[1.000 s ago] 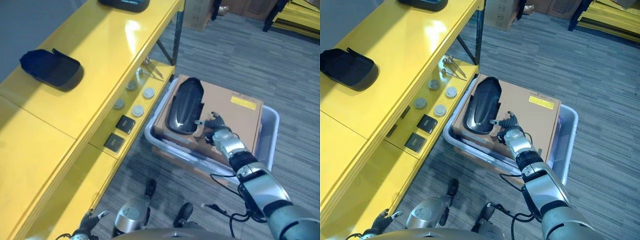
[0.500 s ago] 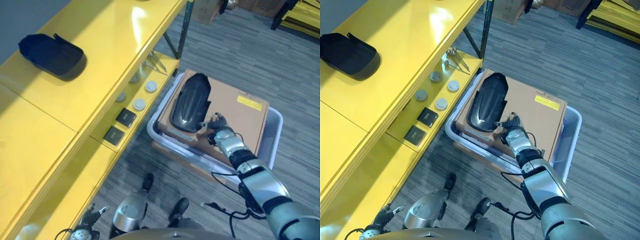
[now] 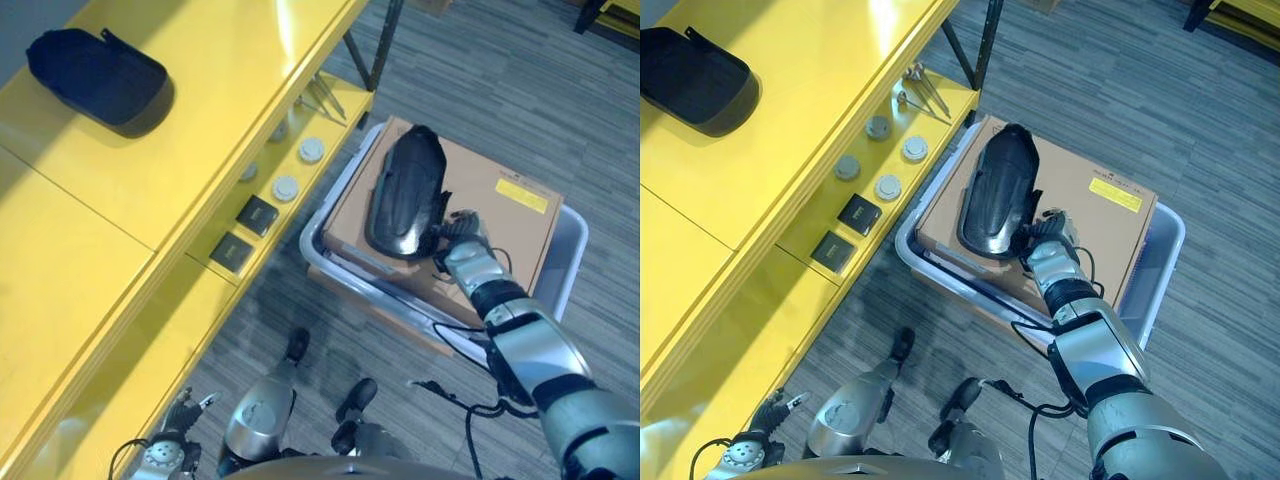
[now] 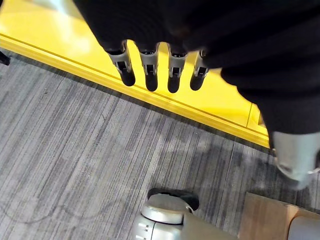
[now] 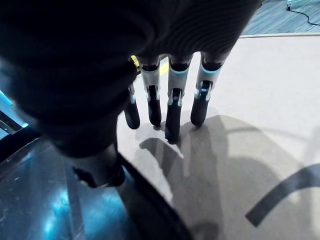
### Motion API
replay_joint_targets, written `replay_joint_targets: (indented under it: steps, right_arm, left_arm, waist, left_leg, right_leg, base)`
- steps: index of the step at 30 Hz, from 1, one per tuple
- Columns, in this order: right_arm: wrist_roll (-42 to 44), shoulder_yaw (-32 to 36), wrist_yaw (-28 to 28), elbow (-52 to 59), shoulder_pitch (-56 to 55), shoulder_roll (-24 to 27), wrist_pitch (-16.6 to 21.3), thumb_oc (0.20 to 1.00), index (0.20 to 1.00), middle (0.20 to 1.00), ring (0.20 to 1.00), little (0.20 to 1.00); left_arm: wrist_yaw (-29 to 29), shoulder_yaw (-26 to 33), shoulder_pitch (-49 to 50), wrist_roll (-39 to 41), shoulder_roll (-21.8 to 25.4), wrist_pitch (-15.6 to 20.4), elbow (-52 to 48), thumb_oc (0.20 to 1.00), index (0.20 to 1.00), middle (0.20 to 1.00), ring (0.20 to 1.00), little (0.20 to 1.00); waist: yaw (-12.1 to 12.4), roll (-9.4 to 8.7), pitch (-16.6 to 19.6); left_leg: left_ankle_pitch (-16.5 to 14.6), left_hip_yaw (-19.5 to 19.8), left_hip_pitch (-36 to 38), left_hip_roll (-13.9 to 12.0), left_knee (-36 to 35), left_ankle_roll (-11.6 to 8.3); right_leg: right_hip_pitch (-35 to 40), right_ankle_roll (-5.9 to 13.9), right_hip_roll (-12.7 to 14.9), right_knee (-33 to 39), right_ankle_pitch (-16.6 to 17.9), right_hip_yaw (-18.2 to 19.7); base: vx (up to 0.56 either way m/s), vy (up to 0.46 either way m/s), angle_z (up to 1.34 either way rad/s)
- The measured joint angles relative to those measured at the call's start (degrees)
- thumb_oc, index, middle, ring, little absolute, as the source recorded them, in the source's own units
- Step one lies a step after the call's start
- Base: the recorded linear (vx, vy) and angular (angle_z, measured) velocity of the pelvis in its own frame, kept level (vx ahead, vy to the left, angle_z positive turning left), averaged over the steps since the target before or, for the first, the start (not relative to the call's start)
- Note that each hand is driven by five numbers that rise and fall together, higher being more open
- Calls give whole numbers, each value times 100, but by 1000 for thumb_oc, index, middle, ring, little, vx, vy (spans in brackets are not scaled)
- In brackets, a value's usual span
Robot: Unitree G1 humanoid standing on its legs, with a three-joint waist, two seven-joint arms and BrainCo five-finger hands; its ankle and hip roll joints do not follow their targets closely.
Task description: Move parts from the plastic box to the shelf.
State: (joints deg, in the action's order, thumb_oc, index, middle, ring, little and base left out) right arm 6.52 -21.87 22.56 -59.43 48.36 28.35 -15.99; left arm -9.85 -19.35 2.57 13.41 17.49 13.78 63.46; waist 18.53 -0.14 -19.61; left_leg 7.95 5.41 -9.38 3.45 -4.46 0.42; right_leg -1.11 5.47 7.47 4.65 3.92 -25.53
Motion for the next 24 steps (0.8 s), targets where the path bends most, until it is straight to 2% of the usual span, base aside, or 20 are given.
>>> replay_joint_targets:
  steps: [10, 14, 15, 19, 21, 23, 24]
  right_arm:
    - [108, 4, -147, -1, -101, 34, 16, 200, 200, 200, 200, 200]
    - [154, 11, -257, 18, -113, 36, 69, 200, 200, 200, 200, 200]
    - [238, 30, -250, 100, -197, 54, 69, 200, 200, 200, 200, 200]
    - [408, 88, -216, 938, -829, 80, 43, 200, 200, 200, 200, 200]
    - [458, 202, -166, 1549, -1252, 79, -1, 200, 200, 200, 200, 200]
    - [460, 232, -60, 1781, -1432, 77, -20, 200, 200, 200, 200, 200]
    - [459, 242, -45, 1858, -1483, 75, -50, 200, 200, 200, 200, 200]
  left_arm:
    - [1, 9, -4, 5, 4, 59, -211, 1000, 1000, 1000, 1000, 1000]
    - [54, 75, 7, 292, 11, 162, -383, 1000, 1000, 1000, 1000, 1000]
    - [188, 143, 11, 483, 48, 275, -713, 1000, 1000, 1000, 1000, 1000]
    - [585, 160, 38, 1013, 331, 350, -2157, 1000, 1000, 1000, 1000, 1000]
    - [903, 335, 34, 1417, 473, 295, -3339, 1000, 1000, 1000, 1000, 1000]
    - [1078, 378, -51, 1686, 578, 239, -4015, 1000, 1000, 1000, 1000, 1000]
    - [1142, 392, -135, 1859, 649, 63, -4360, 1000, 1000, 1000, 1000, 1000]
  waist:
    - [-67, 93, -67]
    - [-131, 94, -67]
    - [-131, 95, -66]
    - [-163, 98, -64]
    - [-232, 104, -55]
    - [-287, 112, -35]
    - [-335, 117, -29]
  left_leg:
    - [2, -47, 22, -3, 0, 0]
    - [2, -75, 54, -9, 1, 0]
    - [2, -77, 83, -13, 1, 0]
    - [-13, -86, 310, -18, 0, -16]
    - [-69, -110, 462, -20, -2, -85]
    - [-96, -125, 539, -25, -3, -76]
    - [-116, -125, 584, -30, -3, -69]
  right_leg:
    - [-3, -1, 3, 0, 4, 44]
    - [14, -1, 3, 0, 5, 74]
    - [40, -4, 1, 0, 9, 77]
    - [267, 1, 3, 0, 4, 94]
    - [410, 1, 3, -1, 5, 128]
    - [477, -1, 4, -1, 13, 154]
    - [507, -2, 5, 0, 15, 180]
  base:
    - [-3, -4, -1]
    - [3, -89, -3]
    - [21, -135, -1]
    - [43, -119, -2]
    - [64, -92, -5]
    - [65, -72, -7]
    - [99, -92, -12]
